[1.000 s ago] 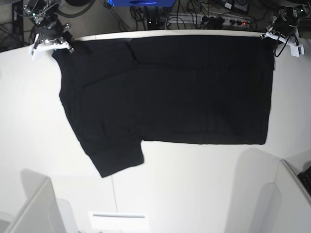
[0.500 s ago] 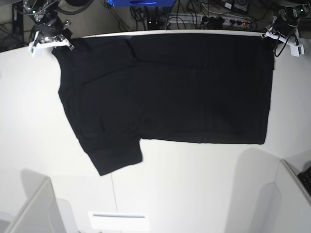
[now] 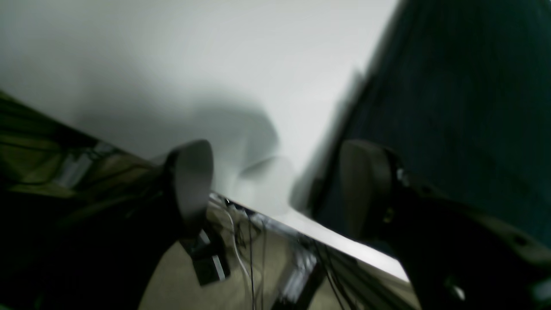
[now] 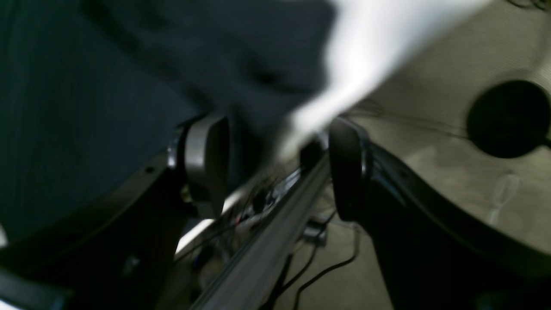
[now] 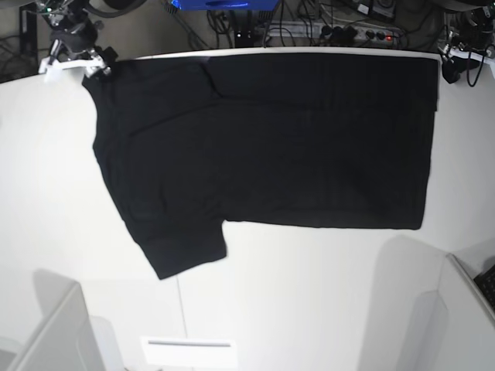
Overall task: Fold the T-shirt properly
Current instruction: 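Pull both held corners back toward the robot, straightening the shirt, then release the corners and move the right gripper to the shirt's side edge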
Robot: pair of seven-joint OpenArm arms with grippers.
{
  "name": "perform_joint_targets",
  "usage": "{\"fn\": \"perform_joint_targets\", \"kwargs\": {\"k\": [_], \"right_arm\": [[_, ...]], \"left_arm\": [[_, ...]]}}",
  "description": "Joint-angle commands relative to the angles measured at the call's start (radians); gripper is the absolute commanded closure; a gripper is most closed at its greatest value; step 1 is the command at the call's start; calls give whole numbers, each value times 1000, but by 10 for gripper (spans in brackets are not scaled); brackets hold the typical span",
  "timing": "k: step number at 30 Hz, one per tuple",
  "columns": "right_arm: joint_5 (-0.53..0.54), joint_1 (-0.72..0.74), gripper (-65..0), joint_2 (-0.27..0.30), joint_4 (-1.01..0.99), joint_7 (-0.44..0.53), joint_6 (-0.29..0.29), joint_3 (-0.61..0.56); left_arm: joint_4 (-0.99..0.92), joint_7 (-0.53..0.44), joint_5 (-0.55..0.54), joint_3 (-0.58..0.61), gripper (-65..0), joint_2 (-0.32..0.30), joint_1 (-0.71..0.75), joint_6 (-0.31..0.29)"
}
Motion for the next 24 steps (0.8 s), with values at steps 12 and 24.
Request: {"fn": "perform_joint_targets", "kwargs": {"k": [12, 24], "right_arm": [[15, 86, -342, 22, 139, 12, 8, 53], [15, 452, -341, 230, -103, 23, 8, -271]], "left_arm": [[250, -16, -12, -67, -250, -12, -13, -121], [264, -14, -4, -41, 0, -22, -125, -116]]}}
